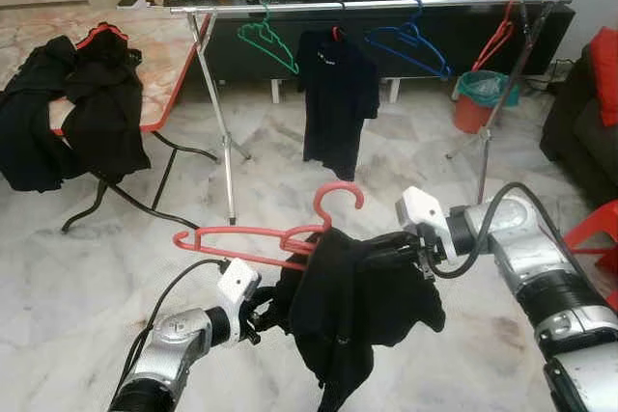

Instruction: Hang hanger

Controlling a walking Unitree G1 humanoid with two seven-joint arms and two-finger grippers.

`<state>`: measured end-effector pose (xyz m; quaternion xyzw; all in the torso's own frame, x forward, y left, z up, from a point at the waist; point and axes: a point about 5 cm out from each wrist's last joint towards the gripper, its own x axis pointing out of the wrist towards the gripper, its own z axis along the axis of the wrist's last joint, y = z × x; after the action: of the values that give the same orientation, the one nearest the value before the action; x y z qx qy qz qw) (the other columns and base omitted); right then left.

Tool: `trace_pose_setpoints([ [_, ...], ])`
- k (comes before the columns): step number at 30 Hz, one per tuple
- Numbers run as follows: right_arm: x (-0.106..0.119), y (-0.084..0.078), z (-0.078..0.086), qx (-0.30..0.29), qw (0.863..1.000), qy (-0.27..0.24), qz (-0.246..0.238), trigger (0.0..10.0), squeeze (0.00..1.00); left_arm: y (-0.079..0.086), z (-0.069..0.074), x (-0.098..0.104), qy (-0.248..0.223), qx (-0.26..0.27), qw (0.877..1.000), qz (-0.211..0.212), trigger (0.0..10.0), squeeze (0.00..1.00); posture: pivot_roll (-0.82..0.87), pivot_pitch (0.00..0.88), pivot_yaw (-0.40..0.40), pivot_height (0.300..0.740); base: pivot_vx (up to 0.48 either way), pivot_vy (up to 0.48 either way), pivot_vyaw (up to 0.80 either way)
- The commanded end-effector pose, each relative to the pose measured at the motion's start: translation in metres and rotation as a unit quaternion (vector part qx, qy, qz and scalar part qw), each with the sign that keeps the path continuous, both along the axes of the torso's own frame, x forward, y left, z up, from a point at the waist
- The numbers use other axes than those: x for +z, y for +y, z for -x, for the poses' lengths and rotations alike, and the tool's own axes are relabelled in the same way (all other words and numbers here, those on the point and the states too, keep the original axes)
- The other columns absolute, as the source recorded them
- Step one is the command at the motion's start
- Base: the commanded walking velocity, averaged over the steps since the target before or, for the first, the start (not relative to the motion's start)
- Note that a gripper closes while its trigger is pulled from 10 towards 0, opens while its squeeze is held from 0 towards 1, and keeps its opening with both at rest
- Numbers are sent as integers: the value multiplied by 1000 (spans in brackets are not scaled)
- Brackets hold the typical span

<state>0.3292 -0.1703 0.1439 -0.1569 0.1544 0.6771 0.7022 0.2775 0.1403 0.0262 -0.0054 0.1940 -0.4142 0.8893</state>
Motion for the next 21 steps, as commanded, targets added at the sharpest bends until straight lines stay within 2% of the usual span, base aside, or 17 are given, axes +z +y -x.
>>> trace_pose_setpoints([
  [1,11,5,-4,13,1000,-18,-9,0,0,0,-4,3,-5,2,1000,4,0,0,-44,6,-21,740,0,0,0],
  [21,10,5,-5,5,1000,-20,-10,0,0,1,-2,2,1,7,1000,18,0,0,-46,10,-21,740,0,0,0],
])
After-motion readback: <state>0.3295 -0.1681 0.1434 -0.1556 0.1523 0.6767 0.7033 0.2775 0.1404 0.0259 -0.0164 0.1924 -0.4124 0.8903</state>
